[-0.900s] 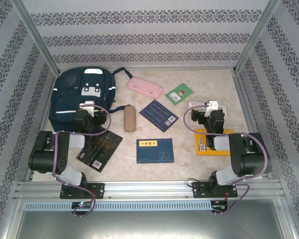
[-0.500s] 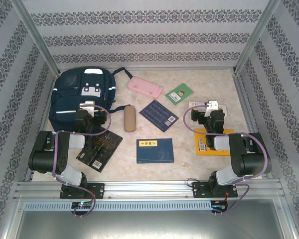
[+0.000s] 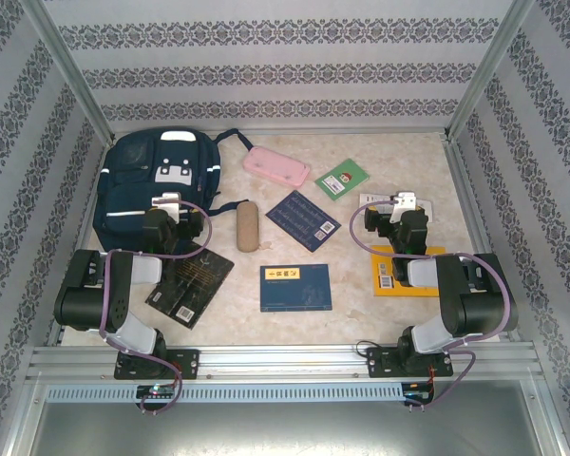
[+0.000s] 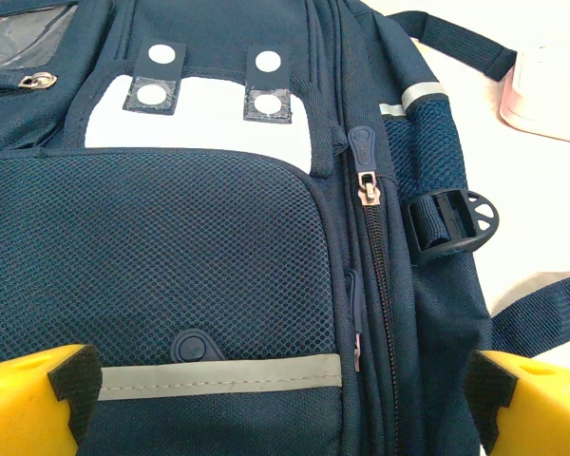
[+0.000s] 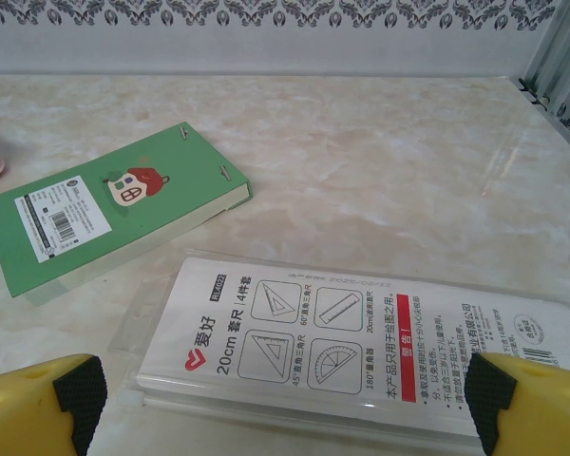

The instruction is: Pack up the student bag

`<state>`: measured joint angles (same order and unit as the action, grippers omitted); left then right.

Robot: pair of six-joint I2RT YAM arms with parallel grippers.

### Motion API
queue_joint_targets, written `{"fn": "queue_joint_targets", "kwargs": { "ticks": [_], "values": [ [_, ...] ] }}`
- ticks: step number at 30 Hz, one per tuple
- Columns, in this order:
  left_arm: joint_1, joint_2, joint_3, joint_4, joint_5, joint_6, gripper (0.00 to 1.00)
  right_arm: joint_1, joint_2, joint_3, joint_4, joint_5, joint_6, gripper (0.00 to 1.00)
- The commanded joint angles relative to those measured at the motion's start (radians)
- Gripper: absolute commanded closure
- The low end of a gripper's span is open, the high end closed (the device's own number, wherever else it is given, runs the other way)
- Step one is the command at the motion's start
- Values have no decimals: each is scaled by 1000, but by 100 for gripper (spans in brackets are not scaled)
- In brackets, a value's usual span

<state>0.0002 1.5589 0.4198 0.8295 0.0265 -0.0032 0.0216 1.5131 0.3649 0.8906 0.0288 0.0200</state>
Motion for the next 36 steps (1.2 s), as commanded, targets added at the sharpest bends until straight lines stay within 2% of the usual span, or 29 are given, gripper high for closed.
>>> {"fn": "queue_joint_targets", "kwargs": {
  "ticks": [1, 8, 13, 17, 19, 20, 21, 22, 25, 27, 30, 33, 36],
  "values": [
    [4, 2, 3, -16, 18, 5, 1, -9, -4, 20, 5, 9, 11, 2],
    [6, -16, 14, -45, 5, 0, 0, -10, -5, 20, 4, 8, 13, 2],
    [6, -153, 209, -480, -112, -66, 0, -9, -69, 25, -50, 72, 34, 2],
    [7, -229, 365, -747, -161, -181, 0, -7, -190, 67, -228, 135, 48, 2],
    [7, -233, 470, -922, -214, -312, 1, -9, -265, 113, -376, 242, 156, 2],
    [13, -224, 523, -1001, -206, -354, 1, -17, -306, 155, -516, 297, 299, 2],
    [17, -209, 570, -1056, -164, -367, 1, -50, -335, 211, -668, 247, 400, 2],
    [17, -192, 603, -1091, -135, -383, 0, -75, -348, 238, -720, 180, 432, 2],
    [15, -146, 668, -1114, -37, -459, 0, -79, -378, 234, -695, 193, 483, 2],
    [1, -97, 715, -1129, -12, -490, 0, -77, -398, 250, -712, 147, 471, 2],
    [-35, 21, 828, -1199, -20, -493, 2, -71, -421, 278, -750, 71, 507, 2],
    [-85, 165, 988, -1298, -19, -469, 9, -51, -440, 308, -803, 44, 499, 2],
    [-142, 302, 1136, -1356, -75, -419, 17, -34, -458, 327, -852, -6, 494, 2]
  ]
}}
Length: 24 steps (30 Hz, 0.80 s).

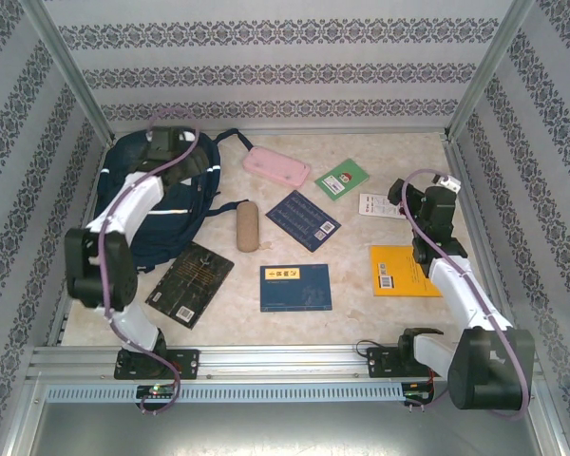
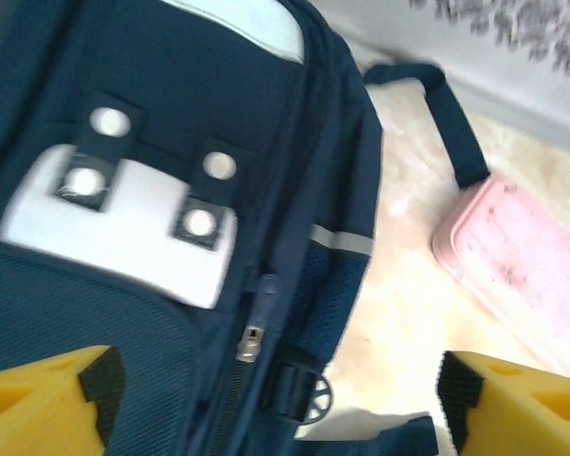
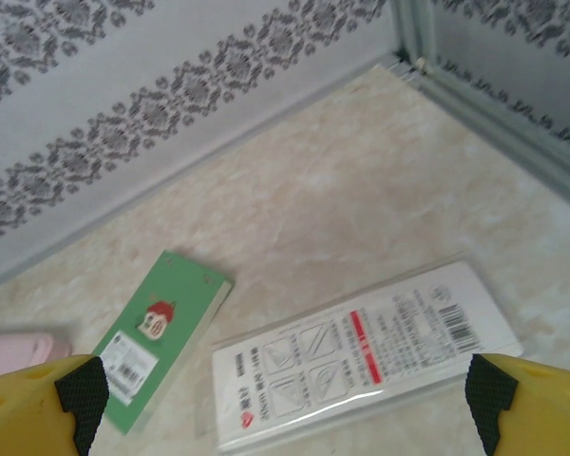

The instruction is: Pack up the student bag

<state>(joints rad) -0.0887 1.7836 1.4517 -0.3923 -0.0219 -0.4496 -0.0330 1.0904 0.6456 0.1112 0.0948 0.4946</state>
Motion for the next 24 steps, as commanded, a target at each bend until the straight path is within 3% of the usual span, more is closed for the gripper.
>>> {"fn": "queue_joint_targets", "kwargs": {
  "ticks": [1, 3, 9, 17, 21, 24],
  "values": [
    [-69, 128, 156, -158, -51, 38, 20, 33, -46, 48, -87, -67, 13, 2],
    [-90, 216, 250, -202, -76, 55, 27, 54, -72, 43, -103, -62, -6, 2],
    [-100, 491, 581, -384, -174, 50, 34, 97, -161, 51, -181, -61, -20, 2],
    [-102, 728, 852, -521, -223, 29, 39, 120, -221, 67, -277, -30, -63, 2],
    [-104, 761, 880, -524, -201, 44, 58, 122, -215, 68, -269, -41, -66, 2],
    [-117, 759, 878, -518, -177, 58, 90, 123, -190, 71, -263, -53, -66, 2]
  ]
}}
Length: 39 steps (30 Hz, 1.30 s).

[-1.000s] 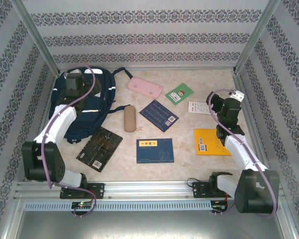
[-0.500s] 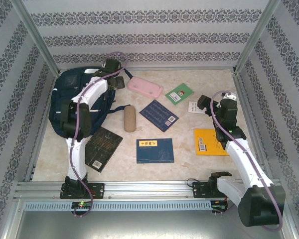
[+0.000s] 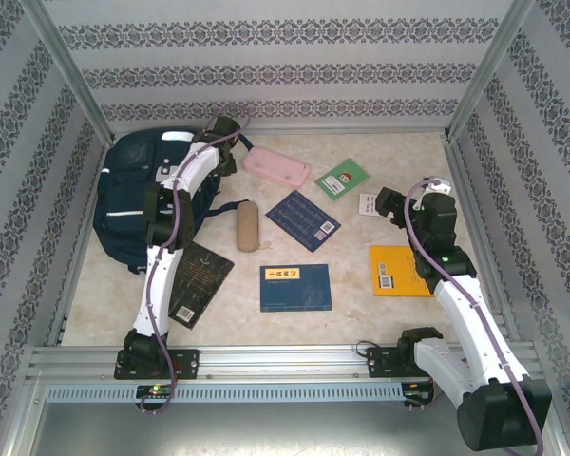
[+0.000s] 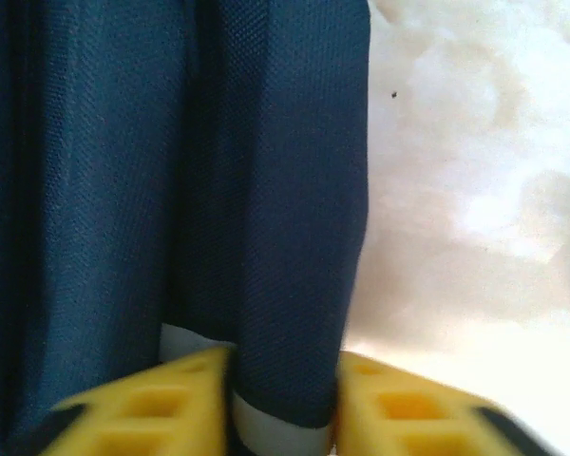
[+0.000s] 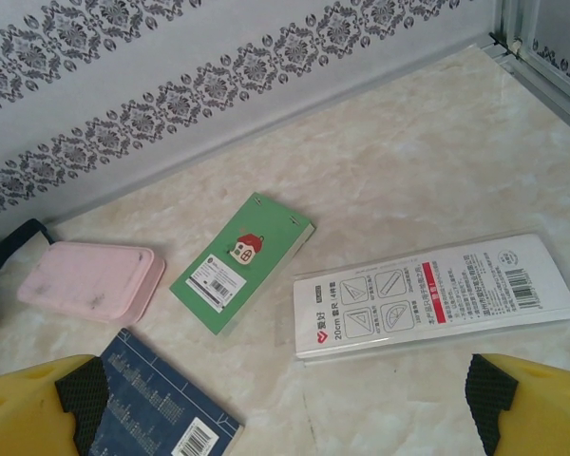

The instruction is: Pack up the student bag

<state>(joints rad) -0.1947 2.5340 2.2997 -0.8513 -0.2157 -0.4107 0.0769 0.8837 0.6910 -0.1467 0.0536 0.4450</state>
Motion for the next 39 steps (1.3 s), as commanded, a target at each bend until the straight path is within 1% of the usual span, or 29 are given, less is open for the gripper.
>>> {"fn": "queue_joint_targets", "kwargs": {
  "ticks": [1, 2, 5, 11, 16, 20, 24, 27, 28, 30, 31, 34, 37, 39],
  "values": [
    [-24, 1, 26, -54, 22, 34, 97, 14, 27, 27, -1, -19, -14, 2],
    [-38, -8, 17, -45, 25, 51, 100, 14, 37, 28, 5, -29, -14, 2],
    [-91, -43, -23, -10, 32, 112, 100, 17, 67, 34, 18, -38, -19, 2],
    [-203, -106, -101, 8, 53, 191, 100, 22, 110, 44, 37, -82, -15, 2],
    [-290, -166, -201, 68, 103, 246, 100, 28, 126, 43, 30, -69, -1, 2],
    [-354, -181, -218, 85, 126, 283, 100, 29, 145, 48, 14, -72, 10, 2],
    [-389, -191, -215, 77, 124, 292, 100, 29, 164, 54, 13, -79, 7, 2],
    [-390, -221, -220, 74, 127, 268, 76, 29, 184, 70, 1, -101, -9, 2],
    [-388, -238, -228, 75, 125, 261, 71, 29, 193, 75, -3, -111, -12, 2],
    [-386, -276, -245, 76, 118, 244, 55, 32, 211, 88, -2, -145, -17, 2],
    [-383, -301, -258, 80, 114, 233, 53, 37, 225, 100, -4, -156, -18, 2],
    [-367, -379, -315, 86, 101, 184, 53, 75, 288, 144, -11, -172, -27, 2],
    [-344, -479, -428, 107, 72, 105, 53, 126, 380, 211, -13, -170, -33, 2],
    [-327, -555, -520, 120, 56, 53, 53, 164, 451, 267, -13, -163, -36, 6]
  ]
}}
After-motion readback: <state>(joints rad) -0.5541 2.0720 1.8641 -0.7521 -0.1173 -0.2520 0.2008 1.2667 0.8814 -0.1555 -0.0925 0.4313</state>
